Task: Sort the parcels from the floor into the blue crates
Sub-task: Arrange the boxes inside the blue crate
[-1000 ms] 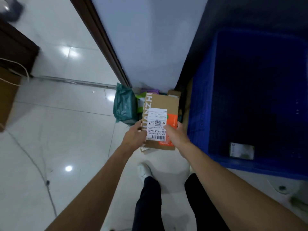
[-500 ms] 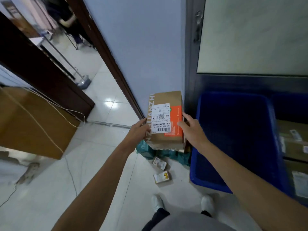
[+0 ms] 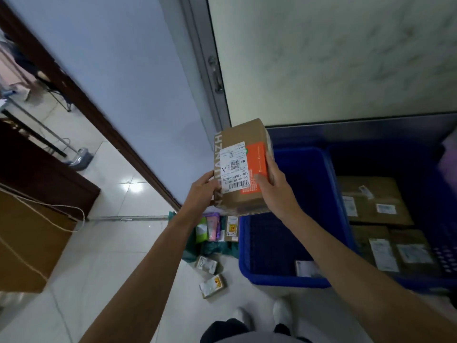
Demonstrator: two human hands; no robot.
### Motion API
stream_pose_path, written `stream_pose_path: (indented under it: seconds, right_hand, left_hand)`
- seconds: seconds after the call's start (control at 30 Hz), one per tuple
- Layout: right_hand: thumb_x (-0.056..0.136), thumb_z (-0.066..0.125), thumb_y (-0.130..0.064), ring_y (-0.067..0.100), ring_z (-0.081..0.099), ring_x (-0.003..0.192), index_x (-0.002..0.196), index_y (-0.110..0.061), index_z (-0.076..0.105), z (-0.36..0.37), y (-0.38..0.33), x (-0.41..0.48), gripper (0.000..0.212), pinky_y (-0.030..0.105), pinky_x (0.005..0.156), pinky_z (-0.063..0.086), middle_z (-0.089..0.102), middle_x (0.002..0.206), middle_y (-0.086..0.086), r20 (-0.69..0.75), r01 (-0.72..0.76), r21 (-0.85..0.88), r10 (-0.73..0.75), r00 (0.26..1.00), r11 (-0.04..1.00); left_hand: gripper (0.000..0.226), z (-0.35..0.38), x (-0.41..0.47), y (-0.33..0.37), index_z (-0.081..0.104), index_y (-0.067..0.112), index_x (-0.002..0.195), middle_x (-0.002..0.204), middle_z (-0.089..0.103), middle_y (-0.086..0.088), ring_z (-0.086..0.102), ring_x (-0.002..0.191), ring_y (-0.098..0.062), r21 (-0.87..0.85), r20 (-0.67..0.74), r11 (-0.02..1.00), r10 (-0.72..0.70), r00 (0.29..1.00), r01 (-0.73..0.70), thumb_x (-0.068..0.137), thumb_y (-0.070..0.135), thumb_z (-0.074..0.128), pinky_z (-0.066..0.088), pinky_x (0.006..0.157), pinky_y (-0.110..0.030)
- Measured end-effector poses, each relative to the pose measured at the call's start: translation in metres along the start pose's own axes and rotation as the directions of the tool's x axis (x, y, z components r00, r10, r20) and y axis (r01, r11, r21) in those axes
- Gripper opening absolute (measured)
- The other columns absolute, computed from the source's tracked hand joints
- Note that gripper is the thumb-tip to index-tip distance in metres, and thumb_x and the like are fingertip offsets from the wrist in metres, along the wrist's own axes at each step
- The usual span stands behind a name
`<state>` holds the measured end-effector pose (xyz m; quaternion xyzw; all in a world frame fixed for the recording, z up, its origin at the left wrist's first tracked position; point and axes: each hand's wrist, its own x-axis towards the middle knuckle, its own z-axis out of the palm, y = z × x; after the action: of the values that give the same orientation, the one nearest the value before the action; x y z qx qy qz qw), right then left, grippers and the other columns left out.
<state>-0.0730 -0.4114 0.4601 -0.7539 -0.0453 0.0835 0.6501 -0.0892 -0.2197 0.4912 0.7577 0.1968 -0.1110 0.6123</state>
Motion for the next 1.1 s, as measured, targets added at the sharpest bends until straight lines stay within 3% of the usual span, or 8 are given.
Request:
stream_pose_path:
  seconds: [0.13,0.27,0.4,0.53,0.67,0.87,1.03,1.1]
  right_hand:
    - [0.1,0.051,-0.044,0.008,0.054,0.126,0.155,-0.051,0.017,-0.021,0.006,-0.017,0.065,0.037,0.104,0.049,0.047,0.148,-0.01,-0.124,-0.045,0.035,0.049,0.991,0.998]
    - [0.101,0.057,-0.03,-0.006,0.054,0.112,0.159,-0.041,0.008,-0.039,0.011,-0.039,0.077,0.019,0.091,0.047,0.053,0.135,-0.017,-0.275,-0.102,0.108,0.128,0.953,0.989]
    - [0.087,0.073,-0.032,0.006,0.057,0.12,0.157,-0.046,0.009,-0.054,0.019,-0.065,0.096,0.041,0.103,0.049,0.055,0.137,-0.014,-0.404,-0.169,0.147,0.216,0.889,0.974]
    - [0.079,0.081,-0.027,0.01,0.057,0.12,0.157,-0.034,0.016,-0.064,0.026,-0.09,0.101,0.043,0.102,0.051,0.056,0.135,-0.01,-0.518,-0.234,0.14,0.273,0.811,0.962]
    - [0.081,0.083,-0.021,0.012,0.058,0.115,0.151,-0.026,0.024,-0.077,0.034,-0.116,0.092,0.037,0.095,0.052,0.057,0.125,-0.01,-0.629,-0.233,0.248,0.339,0.7,0.941]
    - [0.08,0.084,-0.019,0.009,0.059,0.112,0.145,-0.027,0.031,-0.102,0.044,-0.129,0.084,0.039,0.099,0.052,0.058,0.116,-0.017,-0.707,-0.188,0.326,0.371,0.602,0.926]
    - [0.083,0.081,-0.02,0.009,0.058,0.108,0.149,-0.025,0.028,-0.149,0.062,-0.127,0.084,0.038,0.098,0.051,0.053,0.106,-0.023,-0.683,-0.247,0.342,0.42,0.597,0.907]
    - [0.083,0.081,-0.02,0.012,0.059,0.11,0.147,-0.022,0.031,-0.178,0.077,-0.126,0.081,0.041,0.098,0.052,0.057,0.11,-0.018,-0.657,-0.262,0.373,0.453,0.603,0.89]
  left_hand:
    - [0.04,0.022,0.011,0.006,0.069,0.023,0.122,0.081,0.072,-0.003,0.059,0.062,-0.009,0.012,0.067,0.999,0.035,0.997,-0.036,0.091,0.006,0.05,0.051,0.066,-0.028]
    - [0.026,0.052,0.016,0.016,0.074,0.027,0.104,0.079,0.075,0.006,0.065,0.067,-0.007,-0.038,0.145,0.996,0.087,0.986,-0.083,0.094,0.01,0.057,0.053,0.064,-0.021]
    - [0.041,0.079,0.02,0.02,0.074,0.023,0.115,0.095,0.078,0.003,0.072,0.082,-0.01,-0.038,0.292,0.998,0.056,0.955,-0.047,0.086,0.003,0.052,0.054,0.062,-0.018]
    - [0.048,0.104,0.015,0.016,0.076,0.037,0.101,0.096,0.077,0.015,0.07,0.09,-0.004,-0.017,0.398,0.997,0.071,0.915,-0.07,0.088,0.007,0.041,0.053,0.078,-0.028]
    - [0.045,0.137,0.005,0.019,0.074,0.036,0.112,0.105,0.076,0.013,0.07,0.098,-0.008,0.015,0.554,0.989,0.115,0.825,-0.148,0.091,0.013,0.041,0.053,0.085,-0.032]
    - [0.037,0.184,0.011,0.023,0.059,0.04,0.135,0.119,0.071,0.014,0.069,0.106,-0.003,0.051,0.714,0.984,0.084,0.695,-0.171,0.1,0.031,0.053,0.051,0.092,-0.028]
    - [0.04,0.234,0.029,0.003,0.058,0.034,0.137,0.122,0.071,0.01,0.067,0.112,-0.01,0.106,0.706,0.982,0.037,0.707,-0.157,0.097,0.032,0.06,0.051,0.102,-0.039]
    - [0.041,0.262,0.034,-0.002,0.059,0.03,0.136,0.121,0.071,0.009,0.067,0.111,-0.012,0.17,0.69,0.971,0.004,0.724,-0.167,0.095,0.033,0.063,0.051,0.103,-0.043]
